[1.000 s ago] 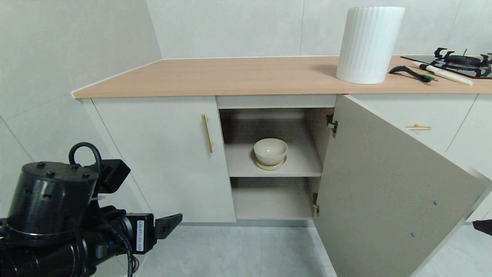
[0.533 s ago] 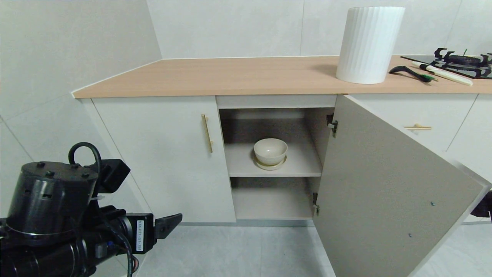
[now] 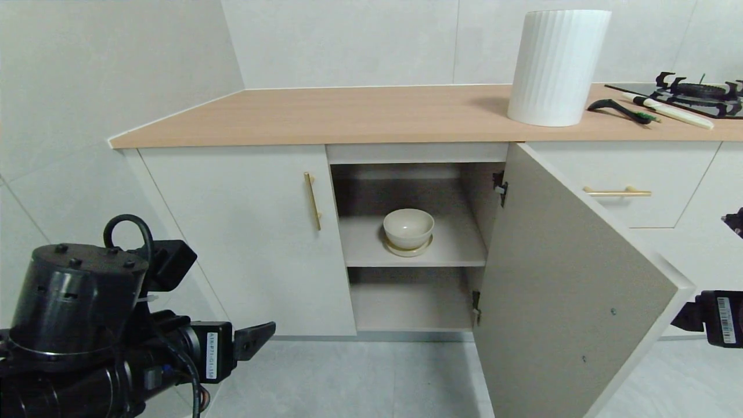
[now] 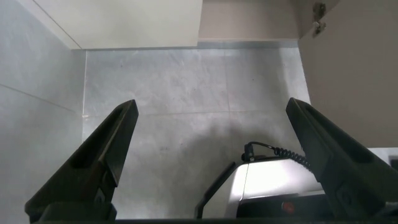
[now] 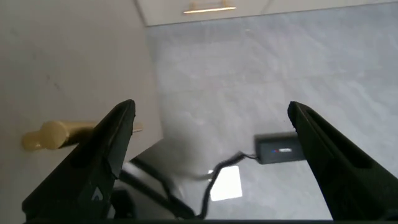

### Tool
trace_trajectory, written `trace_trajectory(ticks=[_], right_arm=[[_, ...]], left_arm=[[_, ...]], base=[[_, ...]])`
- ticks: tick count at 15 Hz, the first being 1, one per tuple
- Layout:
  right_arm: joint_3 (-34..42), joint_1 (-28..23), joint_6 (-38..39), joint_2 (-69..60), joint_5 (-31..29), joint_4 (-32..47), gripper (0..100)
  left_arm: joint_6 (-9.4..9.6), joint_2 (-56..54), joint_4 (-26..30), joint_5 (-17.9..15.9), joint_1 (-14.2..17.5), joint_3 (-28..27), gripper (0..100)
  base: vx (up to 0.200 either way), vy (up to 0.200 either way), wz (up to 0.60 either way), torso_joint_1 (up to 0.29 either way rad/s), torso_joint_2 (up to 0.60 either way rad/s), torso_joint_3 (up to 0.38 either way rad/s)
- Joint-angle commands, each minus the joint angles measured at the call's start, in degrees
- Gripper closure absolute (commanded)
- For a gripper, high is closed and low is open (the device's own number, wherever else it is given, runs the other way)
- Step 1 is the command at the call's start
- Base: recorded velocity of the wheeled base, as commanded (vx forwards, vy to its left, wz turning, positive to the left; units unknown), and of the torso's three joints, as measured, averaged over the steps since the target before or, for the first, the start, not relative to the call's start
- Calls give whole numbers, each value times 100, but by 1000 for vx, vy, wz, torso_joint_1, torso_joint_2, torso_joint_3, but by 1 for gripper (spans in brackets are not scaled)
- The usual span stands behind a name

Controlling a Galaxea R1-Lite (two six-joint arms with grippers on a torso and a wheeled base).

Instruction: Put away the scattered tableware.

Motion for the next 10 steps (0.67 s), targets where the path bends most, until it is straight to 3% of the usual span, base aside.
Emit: trace_trajectory(ticks=[1,6,10], right_arm=[[-1,416,170,36,-1,-106,0],[43,987,654,230,-1,-414,0],[368,1198,803,529,-1,-1416,0]], left_arm=[[-1,-5,-4,4,0,-2,0],[-1,-5,-13,4,0,-2,0],[-1,-14,-13,4,0,-11,0]], base=[[0,0,0,0,0,0],[0,0,0,0,0,0],[0,0,0,0,0,0]])
